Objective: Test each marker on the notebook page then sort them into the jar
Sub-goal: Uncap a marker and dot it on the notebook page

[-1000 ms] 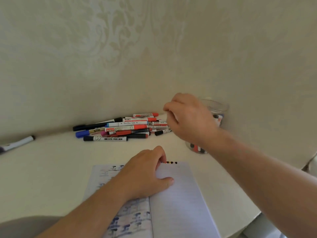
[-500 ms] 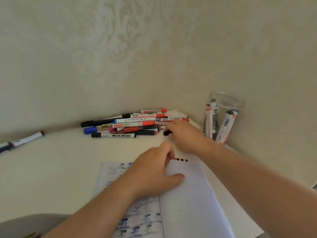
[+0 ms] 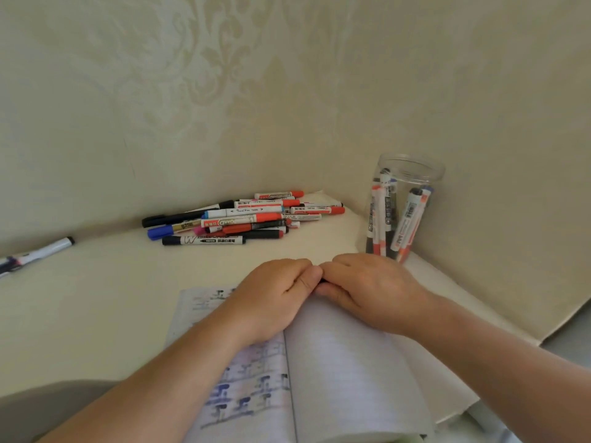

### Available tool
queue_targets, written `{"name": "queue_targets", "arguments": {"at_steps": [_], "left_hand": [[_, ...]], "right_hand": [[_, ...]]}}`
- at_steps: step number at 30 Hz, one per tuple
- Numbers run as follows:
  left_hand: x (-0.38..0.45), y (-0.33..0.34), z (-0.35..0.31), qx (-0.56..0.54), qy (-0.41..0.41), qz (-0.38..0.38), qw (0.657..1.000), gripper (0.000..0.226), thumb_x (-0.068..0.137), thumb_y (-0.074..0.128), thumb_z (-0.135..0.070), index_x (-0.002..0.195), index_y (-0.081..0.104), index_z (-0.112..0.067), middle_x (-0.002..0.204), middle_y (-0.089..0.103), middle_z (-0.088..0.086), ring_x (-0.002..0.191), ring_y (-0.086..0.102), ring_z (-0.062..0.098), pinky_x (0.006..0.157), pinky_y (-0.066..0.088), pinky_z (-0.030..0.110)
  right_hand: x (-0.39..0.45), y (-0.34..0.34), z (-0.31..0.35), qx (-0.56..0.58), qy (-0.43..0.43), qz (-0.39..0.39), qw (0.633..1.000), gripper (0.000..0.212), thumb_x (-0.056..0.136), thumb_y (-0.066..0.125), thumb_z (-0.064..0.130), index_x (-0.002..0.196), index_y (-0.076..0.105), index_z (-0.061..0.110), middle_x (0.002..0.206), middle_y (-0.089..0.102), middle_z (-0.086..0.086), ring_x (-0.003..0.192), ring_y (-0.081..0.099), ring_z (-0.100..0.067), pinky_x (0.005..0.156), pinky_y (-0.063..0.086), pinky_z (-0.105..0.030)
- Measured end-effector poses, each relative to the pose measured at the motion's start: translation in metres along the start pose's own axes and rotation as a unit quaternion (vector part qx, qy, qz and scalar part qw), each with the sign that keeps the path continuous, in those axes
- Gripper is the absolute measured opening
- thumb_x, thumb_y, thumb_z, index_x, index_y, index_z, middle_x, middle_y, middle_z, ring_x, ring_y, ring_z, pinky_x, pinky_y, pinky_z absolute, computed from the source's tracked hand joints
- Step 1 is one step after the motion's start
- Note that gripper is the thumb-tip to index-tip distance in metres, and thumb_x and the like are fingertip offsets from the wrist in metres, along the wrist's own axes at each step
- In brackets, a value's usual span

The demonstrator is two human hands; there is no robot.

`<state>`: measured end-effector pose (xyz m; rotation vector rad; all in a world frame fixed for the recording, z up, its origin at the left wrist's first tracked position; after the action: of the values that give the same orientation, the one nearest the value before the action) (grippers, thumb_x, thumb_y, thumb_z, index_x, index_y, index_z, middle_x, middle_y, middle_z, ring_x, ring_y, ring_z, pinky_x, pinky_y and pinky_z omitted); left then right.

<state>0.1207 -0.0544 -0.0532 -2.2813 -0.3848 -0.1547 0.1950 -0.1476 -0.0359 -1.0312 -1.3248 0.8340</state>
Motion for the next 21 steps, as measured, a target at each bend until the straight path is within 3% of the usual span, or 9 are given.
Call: {"name": "queue_targets", "arguments": {"at_steps": [4, 8, 11, 13, 15, 17, 19, 20, 21], "left_hand": [[0.004, 0.005, 0.003, 0.073, 0.01, 0.007, 0.997, 0.042, 0.107, 0.032, -0.05, 0.082, 0.053, -0.024, 0.076, 0.055, -0.008, 0.076, 0.052, 0.009, 0.073, 0.044, 0.038], [0.004, 0.005, 0.006, 0.072, 0.008, 0.016, 0.997, 0.032, 0.107, 0.038, -0.048, 0.078, 0.045, -0.035, 0.077, 0.054, -0.01, 0.076, 0.051, 0.005, 0.068, 0.041, 0.032], [0.005, 0.008, 0.003, 0.078, 0.008, 0.03, 0.996, 0.028, 0.105, 0.042, -0.049, 0.082, 0.049, -0.035, 0.081, 0.058, -0.011, 0.078, 0.054, 0.005, 0.072, 0.046, 0.034], [0.004, 0.007, 0.0, 0.071, 0.005, 0.022, 0.997, 0.029, 0.104, 0.041, -0.052, 0.084, 0.053, -0.035, 0.081, 0.06, -0.012, 0.077, 0.055, 0.005, 0.071, 0.047, 0.035], [0.003, 0.003, 0.001, 0.047, -0.005, 0.002, 0.999, 0.029, 0.103, 0.041, -0.051, 0.085, 0.054, -0.032, 0.076, 0.06, -0.009, 0.072, 0.055, 0.006, 0.066, 0.045, 0.034], [0.001, 0.001, 0.002, 0.029, -0.015, -0.006, 0.999, 0.024, 0.103, 0.045, -0.047, 0.088, 0.052, -0.031, 0.072, 0.059, -0.004, 0.064, 0.052, 0.008, 0.061, 0.04, 0.032], [-0.001, 0.0, 0.001, 0.037, -0.011, -0.004, 0.999, 0.017, 0.101, 0.053, -0.043, 0.089, 0.049, -0.032, 0.072, 0.058, -0.006, 0.062, 0.049, 0.007, 0.058, 0.038, 0.028], [-0.001, 0.001, -0.001, 0.05, -0.005, 0.0, 0.999, 0.015, 0.098, 0.058, -0.042, 0.09, 0.048, -0.033, 0.074, 0.058, -0.008, 0.064, 0.05, 0.006, 0.059, 0.039, 0.026], [-0.002, 0.002, -0.002, 0.066, 0.002, 0.007, 0.998, 0.015, 0.094, 0.062, -0.041, 0.091, 0.049, -0.034, 0.077, 0.058, -0.01, 0.069, 0.051, 0.005, 0.061, 0.041, 0.025]], "right_hand": [[-0.004, -0.007, 0.006, -0.033, -0.017, -0.074, 0.997, 0.053, 0.109, 0.027, 0.059, 0.101, 0.07, 0.029, 0.068, 0.057, 0.009, 0.057, 0.057, -0.016, 0.044, 0.035, -0.027], [-0.004, -0.012, 0.004, -0.045, -0.013, -0.081, 0.996, 0.043, 0.107, 0.031, 0.06, 0.101, 0.065, 0.034, 0.06, 0.053, 0.007, 0.049, 0.055, -0.018, 0.039, 0.036, -0.025], [-0.006, -0.005, 0.004, -0.052, 0.004, -0.034, 0.998, 0.041, 0.105, 0.024, 0.065, 0.11, 0.05, 0.034, 0.067, 0.058, 0.007, 0.057, 0.061, -0.021, 0.044, 0.034, -0.028], [-0.008, -0.001, -0.002, -0.031, 0.07, 0.027, 0.997, 0.049, 0.097, 0.022, 0.075, 0.113, 0.037, 0.031, 0.078, 0.064, 0.006, 0.069, 0.063, -0.021, 0.051, 0.038, -0.033], [-0.016, -0.005, -0.018, 0.012, 0.154, 0.054, 0.986, 0.05, 0.09, 0.041, 0.075, 0.107, 0.028, 0.029, 0.085, 0.063, 0.006, 0.077, 0.06, -0.021, 0.059, 0.045, -0.037], [-0.028, -0.013, -0.038, 0.054, 0.217, 0.077, 0.972, 0.041, 0.086, 0.061, 0.054, 0.098, 0.032, 0.028, 0.087, 0.06, 0.007, 0.078, 0.056, -0.019, 0.063, 0.044, -0.035], [-0.042, -0.025, -0.059, 0.187, 0.277, 0.031, 0.942, 0.019, 0.086, 0.064, 0.024, 0.09, 0.047, 0.032, 0.091, 0.066, 0.005, 0.078, 0.058, -0.017, 0.063, 0.043, -0.027], [-0.049, -0.031, -0.066, 0.315, 0.303, -0.03, 0.899, 0.023, 0.087, 0.058, 0.009, 0.088, 0.056, 0.032, 0.095, 0.071, 0.001, 0.082, 0.062, -0.018, 0.066, 0.045, -0.025], [-0.055, -0.037, -0.072, 0.453, 0.313, -0.094, 0.829, 0.039, 0.087, 0.047, -0.006, 0.089, 0.064, 0.029, 0.099, 0.074, -0.004, 0.09, 0.066, -0.022, 0.072, 0.05, -0.025]]}}
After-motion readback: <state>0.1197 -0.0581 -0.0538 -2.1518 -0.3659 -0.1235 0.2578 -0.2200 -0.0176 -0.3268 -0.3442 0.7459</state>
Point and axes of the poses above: each hand's wrist, its own x-axis towards the middle knuckle, its own y-axis out of the palm, z = x × y, the point moved 9 cm from there along x, towards the middle knuckle
